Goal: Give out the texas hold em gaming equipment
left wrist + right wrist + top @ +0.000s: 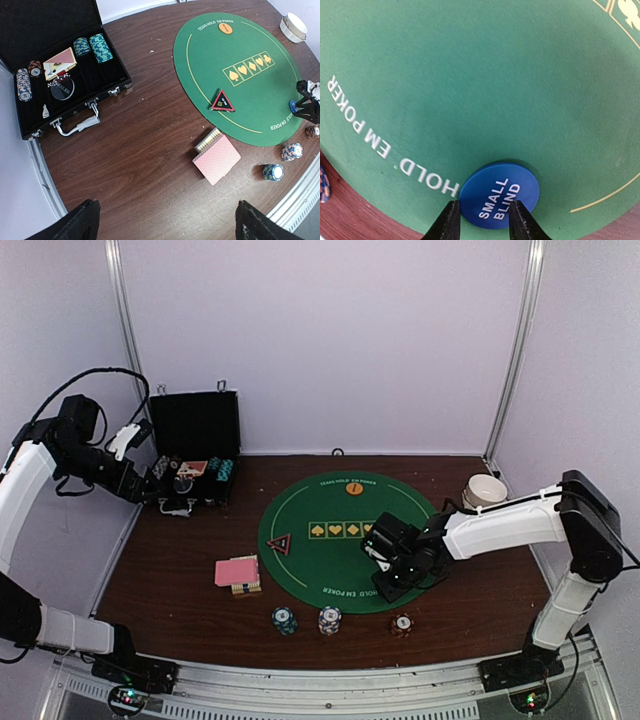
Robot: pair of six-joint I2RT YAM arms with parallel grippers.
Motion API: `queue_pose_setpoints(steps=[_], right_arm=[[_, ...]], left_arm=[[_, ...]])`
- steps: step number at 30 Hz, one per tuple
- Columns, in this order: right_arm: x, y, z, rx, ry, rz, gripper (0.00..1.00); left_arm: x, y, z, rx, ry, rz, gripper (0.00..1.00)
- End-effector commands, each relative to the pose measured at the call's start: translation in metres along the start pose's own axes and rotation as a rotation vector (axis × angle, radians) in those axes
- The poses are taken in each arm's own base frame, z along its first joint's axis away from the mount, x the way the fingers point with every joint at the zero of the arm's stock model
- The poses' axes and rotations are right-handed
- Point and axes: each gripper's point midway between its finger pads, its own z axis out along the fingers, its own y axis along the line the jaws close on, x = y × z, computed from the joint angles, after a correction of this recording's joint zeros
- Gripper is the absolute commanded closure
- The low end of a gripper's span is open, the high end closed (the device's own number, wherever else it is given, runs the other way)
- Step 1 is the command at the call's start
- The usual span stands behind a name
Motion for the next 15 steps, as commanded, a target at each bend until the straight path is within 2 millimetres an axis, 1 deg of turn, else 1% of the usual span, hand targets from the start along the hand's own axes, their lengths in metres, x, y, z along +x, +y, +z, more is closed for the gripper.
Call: queue_pose_setpoints(steps=[1, 3, 5, 6, 8, 10, 12, 15], right_arm=[[0.023, -0.022, -0.004, 0.072, 0.070, 0.014, 0.66], [0.019, -0.022, -0.007, 0.076, 0.063, 0.013, 0.61], [0.008, -0.020, -0.015, 0.068, 0.038, 0.012, 0.52], [0.005, -0.019, -0.019, 0.067, 0.033, 0.010, 0.49], [-0.007, -0.018, -0.032, 0.061, 0.007, 0.010, 0.40], [-0.013, -0.017, -0.046, 0.054, -0.007, 0.006, 0.32], [-0.012, -0.015, -0.058, 0.034, -0.005, 0.002, 0.28], [-0.001, -0.012, -0.075, -0.011, 0.014, 0.009, 0.24]], left_arm=[[-0.006, 0.003, 0.001, -0.002, -0.027, 0.000, 0.03], [-0.006, 0.003, 0.002, 0.002, -0.025, -0.001, 0.03], [-0.006, 0.003, 0.003, 0.003, -0.023, -0.002, 0.02], [-0.006, 0.003, 0.003, 0.004, -0.021, -0.003, 0.03], [-0.007, 0.004, 0.002, 0.003, -0.020, -0.002, 0.02], [-0.007, 0.005, 0.002, -0.001, -0.018, -0.001, 0.03], [-0.007, 0.006, 0.003, -0.005, -0.015, 0.001, 0.02], [-0.006, 0.006, 0.003, -0.004, -0.011, 0.003, 0.02]])
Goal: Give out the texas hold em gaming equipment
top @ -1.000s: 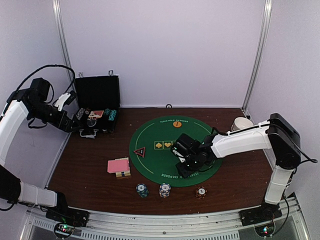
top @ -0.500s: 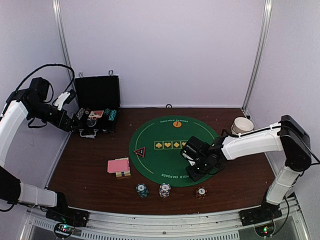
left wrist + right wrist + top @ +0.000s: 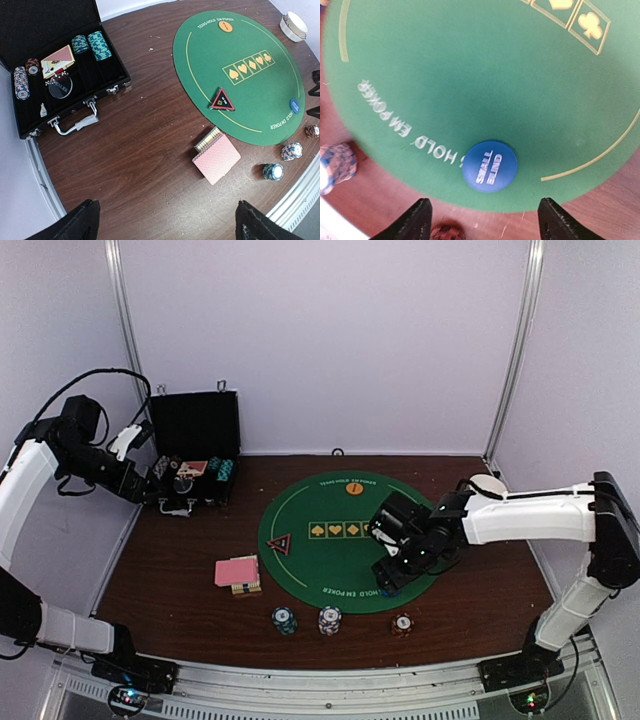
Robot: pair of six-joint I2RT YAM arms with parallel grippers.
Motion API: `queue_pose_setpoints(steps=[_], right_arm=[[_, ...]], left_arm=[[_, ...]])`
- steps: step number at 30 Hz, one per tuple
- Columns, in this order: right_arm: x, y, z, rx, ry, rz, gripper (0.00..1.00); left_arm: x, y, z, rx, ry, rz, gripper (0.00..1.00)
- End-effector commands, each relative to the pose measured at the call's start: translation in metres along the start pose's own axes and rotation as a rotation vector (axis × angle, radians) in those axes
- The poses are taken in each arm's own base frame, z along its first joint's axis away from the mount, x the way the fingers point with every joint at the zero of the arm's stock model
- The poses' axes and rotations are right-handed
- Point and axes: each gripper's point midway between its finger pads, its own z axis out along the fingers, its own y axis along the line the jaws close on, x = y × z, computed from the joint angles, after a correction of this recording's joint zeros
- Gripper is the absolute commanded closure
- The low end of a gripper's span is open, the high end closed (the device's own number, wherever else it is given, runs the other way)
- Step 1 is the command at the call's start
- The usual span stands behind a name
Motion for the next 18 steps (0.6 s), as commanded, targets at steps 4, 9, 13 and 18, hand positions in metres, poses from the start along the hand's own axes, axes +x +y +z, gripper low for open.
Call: queue_pose_setpoints(steps=[4, 9, 13, 18], right_arm=[[0.031, 0.007, -0.044, -0.092, 0.042, 0.007, 0.19], [0.058, 0.019, -0.040, -0.118, 0.087, 0.001, 0.15], [0.064, 0.033, -0.033, -0.125, 0.090, -0.032, 0.12], [0.067, 0.040, -0.019, -0.111, 0.108, -0.058, 0.15]], left_arm=[[-0.006, 0.004, 0.000, -0.003, -0.016, 0.012, 0.02], [-0.006, 0.004, 0.002, 0.000, -0.010, 0.009, 0.03], [-0.006, 0.003, 0.001, 0.002, -0.012, 0.010, 0.02], [-0.004, 0.002, 0.000, 0.004, -0.008, 0.009, 0.02]])
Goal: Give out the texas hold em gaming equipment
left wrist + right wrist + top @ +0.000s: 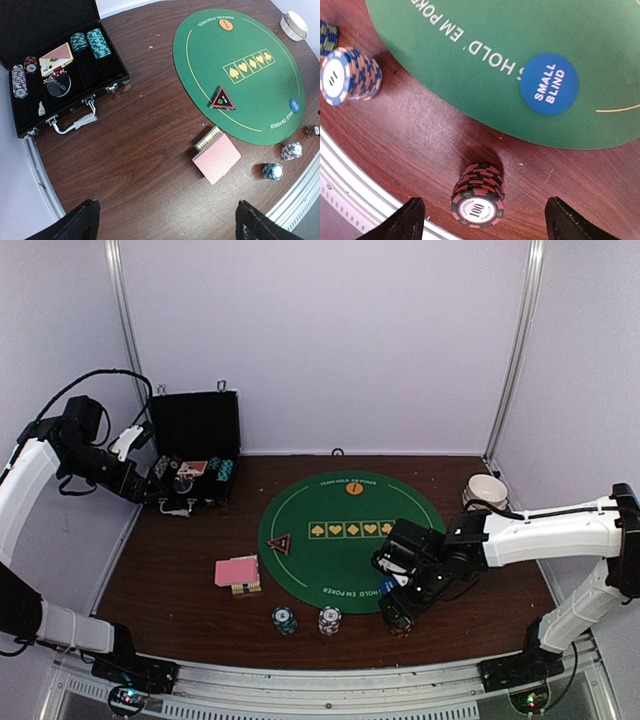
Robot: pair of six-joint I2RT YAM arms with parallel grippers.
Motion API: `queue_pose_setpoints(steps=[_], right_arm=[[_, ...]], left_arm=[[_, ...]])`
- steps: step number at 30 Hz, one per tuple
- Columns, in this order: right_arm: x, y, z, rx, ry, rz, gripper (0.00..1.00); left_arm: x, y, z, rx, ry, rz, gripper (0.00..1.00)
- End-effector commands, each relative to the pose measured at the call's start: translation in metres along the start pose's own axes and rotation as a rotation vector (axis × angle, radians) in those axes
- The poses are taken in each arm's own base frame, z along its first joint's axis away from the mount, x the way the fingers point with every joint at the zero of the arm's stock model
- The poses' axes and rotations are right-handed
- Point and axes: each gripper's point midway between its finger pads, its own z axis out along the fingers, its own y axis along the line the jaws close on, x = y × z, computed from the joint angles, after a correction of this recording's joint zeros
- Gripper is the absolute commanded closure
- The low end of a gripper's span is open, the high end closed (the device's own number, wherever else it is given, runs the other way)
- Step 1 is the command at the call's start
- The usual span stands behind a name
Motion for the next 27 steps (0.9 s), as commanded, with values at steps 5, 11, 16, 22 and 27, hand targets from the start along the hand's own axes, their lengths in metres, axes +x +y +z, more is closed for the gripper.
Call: queue_pose_setpoints(steps=[5, 11, 16, 22, 27], right_arm=[[0.004, 0.004, 0.021, 0.023, 0.026, -0.016, 0.26], [0.010, 0.003, 0.027, 0.031, 0.033, -0.018, 0.32], [0.016, 0.002, 0.032, 0.031, 0.042, -0.016, 0.33], [0.015, 0.003, 0.031, 0.024, 0.038, -0.016, 0.38], [0.016, 0.002, 0.031, 0.027, 0.039, -0.018, 0.50]], left_arm=[[-0.006, -0.001, -0.006, -0.001, -0.025, 0.017, 0.02], [-0.007, -0.001, -0.007, 0.001, -0.028, 0.017, 0.03], [-0.009, -0.002, -0.008, 0.007, -0.031, 0.012, 0.02], [-0.008, -0.002, -0.009, 0.001, -0.030, 0.016, 0.02], [-0.008, -0.003, -0.009, 0.002, -0.029, 0.020, 0.02]])
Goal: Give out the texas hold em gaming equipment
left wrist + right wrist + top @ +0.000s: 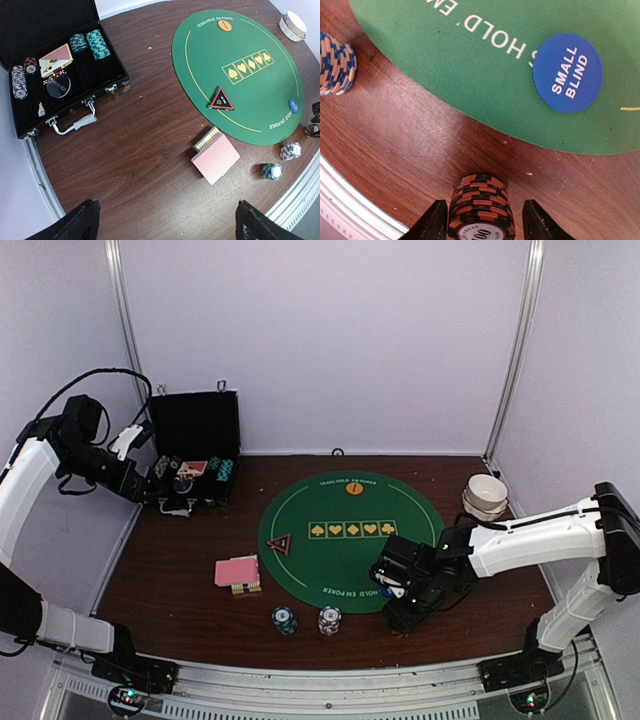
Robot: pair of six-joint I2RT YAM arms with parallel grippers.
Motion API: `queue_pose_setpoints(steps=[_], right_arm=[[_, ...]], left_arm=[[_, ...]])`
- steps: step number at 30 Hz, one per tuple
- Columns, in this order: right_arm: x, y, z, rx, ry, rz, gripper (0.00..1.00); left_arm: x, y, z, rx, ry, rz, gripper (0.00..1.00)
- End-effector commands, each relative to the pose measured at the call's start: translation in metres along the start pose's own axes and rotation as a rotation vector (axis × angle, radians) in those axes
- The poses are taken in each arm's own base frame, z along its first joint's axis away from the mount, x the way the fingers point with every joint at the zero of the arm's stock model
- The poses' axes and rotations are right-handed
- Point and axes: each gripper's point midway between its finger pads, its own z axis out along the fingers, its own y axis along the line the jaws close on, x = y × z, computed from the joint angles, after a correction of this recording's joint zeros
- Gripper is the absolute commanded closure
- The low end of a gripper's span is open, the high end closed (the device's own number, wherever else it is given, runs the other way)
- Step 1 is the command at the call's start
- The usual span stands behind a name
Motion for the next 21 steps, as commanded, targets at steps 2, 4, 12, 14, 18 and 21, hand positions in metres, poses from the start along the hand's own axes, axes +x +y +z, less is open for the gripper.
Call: queue_pose_setpoints(steps=[2, 4, 12, 14, 18, 21], right_arm=[[0.002, -0.001, 0.001, 0.014, -0.004, -0.004, 0.52], [0.002, -0.001, 0.001, 0.014, -0.002, -0.005, 0.53], [-0.002, 0.001, -0.007, 0.010, -0.006, -0.009, 0.66], [-0.005, 0.001, -0.012, 0.013, -0.013, -0.014, 0.69], [-0.013, 0.002, -0.025, 0.020, -0.030, -0.019, 0.77], [-0.021, 0.003, -0.035, 0.025, -0.043, -0.025, 0.80]], left_arm=[[-0.006, -0.001, -0.007, -0.003, -0.025, 0.020, 0.02], [-0.006, -0.001, -0.008, -0.002, -0.026, 0.022, 0.02], [-0.006, -0.002, -0.008, -0.003, -0.027, 0.028, 0.02], [-0.006, -0.002, -0.008, -0.003, -0.027, 0.029, 0.02], [-0.005, -0.002, -0.007, 0.000, -0.025, 0.029, 0.02], [-0.005, -0.003, -0.008, 0.000, -0.026, 0.033, 0.03]])
